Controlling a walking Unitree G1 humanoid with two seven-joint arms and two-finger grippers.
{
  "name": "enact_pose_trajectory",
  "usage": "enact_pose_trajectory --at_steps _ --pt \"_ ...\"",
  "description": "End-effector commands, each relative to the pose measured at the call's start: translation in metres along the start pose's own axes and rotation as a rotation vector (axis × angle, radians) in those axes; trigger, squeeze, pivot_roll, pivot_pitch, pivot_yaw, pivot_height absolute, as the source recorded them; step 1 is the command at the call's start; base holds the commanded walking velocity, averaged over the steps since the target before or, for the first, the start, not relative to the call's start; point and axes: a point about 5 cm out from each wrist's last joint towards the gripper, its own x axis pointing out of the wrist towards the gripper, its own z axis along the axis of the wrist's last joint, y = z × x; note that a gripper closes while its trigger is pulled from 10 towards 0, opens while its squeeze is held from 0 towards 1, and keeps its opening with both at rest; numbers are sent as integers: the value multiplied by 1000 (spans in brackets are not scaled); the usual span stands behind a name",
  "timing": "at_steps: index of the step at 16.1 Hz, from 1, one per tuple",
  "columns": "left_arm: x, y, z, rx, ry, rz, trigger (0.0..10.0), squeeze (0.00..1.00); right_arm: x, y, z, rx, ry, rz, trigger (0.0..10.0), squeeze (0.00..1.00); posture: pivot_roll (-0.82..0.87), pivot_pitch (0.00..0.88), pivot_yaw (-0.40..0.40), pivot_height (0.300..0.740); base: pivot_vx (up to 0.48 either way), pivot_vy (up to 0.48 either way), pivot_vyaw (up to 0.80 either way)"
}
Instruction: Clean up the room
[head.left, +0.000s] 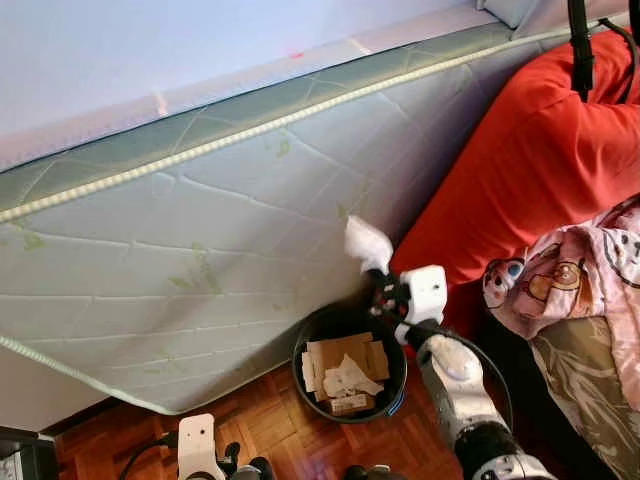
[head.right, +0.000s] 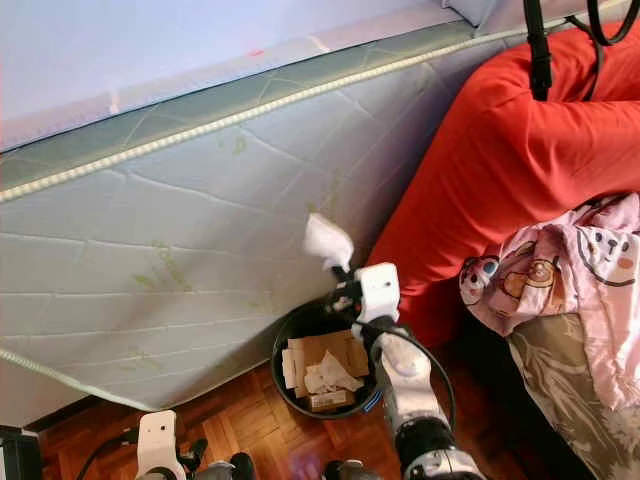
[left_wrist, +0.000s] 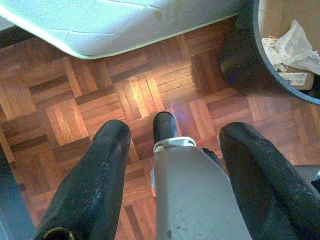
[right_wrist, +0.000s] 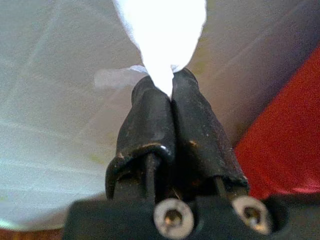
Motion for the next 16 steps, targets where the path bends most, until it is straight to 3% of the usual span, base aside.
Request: enact_pose_trajectory --at_steps 1,2,4,5,7,8,9,12,16 --pt "-4 2 -13 6 40 6 10000 0 -7 -25 -4 3 29 -168 10000 0 -99 179 -18 740 0 0 0" --pt "-4 2 -14 6 40 6 10000 0 -8 -31 -5 0 40 -205 10000 0 -99 179 -18 740 0 0 0" --pt "-5 2 -15 6 41 4 10000 0 -31 -63 -30 66 203 -376 10000 0 -101 172 -19 740 0 0 0" --pt "-5 2 -15 5 40 3 10000 0 -40 -69 -40 120 252 -411 10000 0 -98 171 -20 740 0 0 0" --pt "-5 2 -16 3 39 3 10000 0 -55 -72 -57 57 371 -458 10000 0 -97 170 -18 740 0 0 0" --pt "-5 2 -16 2 37 3 10000 0 -56 -72 -58 63 358 -462 10000 0 -92 175 -16 740 0 0 0" --pt "-5 3 -15 -4 30 4 10000 0 -46 -57 -50 118 256 -376 10000 0 -98 180 -16 740 0 0 0" --pt "-5 3 -15 -7 26 5 10000 0 -31 -23 -48 175 222 -141 10000 0 -95 189 -14 740 0 0 0" --pt "-5 5 -14 -8 27 9 10000 0 -27 -16 -47 141 229 -94 10000 0 -88 206 -14 740 0 0 0"
